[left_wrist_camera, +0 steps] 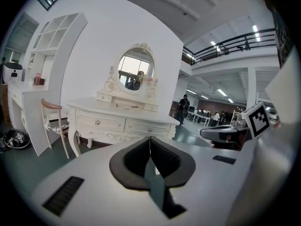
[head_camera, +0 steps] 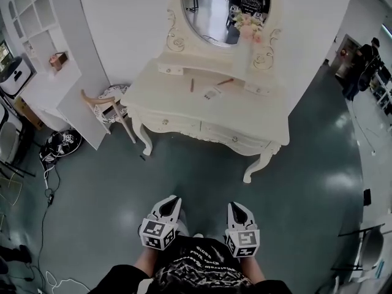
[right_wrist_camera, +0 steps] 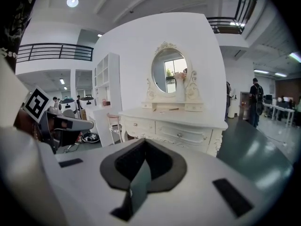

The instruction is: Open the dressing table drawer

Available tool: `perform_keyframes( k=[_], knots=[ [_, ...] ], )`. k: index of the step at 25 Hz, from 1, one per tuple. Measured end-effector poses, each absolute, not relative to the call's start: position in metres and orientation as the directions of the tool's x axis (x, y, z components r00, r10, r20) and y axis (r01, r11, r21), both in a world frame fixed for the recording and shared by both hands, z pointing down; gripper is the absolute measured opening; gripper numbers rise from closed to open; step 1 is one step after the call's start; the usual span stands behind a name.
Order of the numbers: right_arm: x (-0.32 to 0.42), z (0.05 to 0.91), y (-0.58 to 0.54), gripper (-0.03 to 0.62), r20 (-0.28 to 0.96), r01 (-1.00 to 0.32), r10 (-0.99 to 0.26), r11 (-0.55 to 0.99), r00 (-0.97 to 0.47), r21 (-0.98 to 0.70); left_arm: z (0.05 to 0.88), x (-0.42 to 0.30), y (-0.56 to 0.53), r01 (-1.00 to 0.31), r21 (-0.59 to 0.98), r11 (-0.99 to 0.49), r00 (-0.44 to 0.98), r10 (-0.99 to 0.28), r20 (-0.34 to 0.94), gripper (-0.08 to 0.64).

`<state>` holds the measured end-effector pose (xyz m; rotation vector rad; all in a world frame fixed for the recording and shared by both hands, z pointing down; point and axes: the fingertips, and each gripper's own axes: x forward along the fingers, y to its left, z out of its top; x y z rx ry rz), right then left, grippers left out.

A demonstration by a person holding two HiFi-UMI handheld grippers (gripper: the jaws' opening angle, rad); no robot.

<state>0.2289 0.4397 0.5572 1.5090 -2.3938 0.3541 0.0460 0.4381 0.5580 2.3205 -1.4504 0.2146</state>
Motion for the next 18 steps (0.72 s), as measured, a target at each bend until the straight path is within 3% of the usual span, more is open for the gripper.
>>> perform_keyframes(
  k=[18],
  knots=[
    [0.171, 0.561, 0.285, 0.011, 0.406, -0.944, -0.855, 0.322, -0.322, -0.071, 0.557, -0.024, 0.258, -0.854, 0.246, -0.459, 0.519, -0.784, 0.34, 0.017]
  ],
)
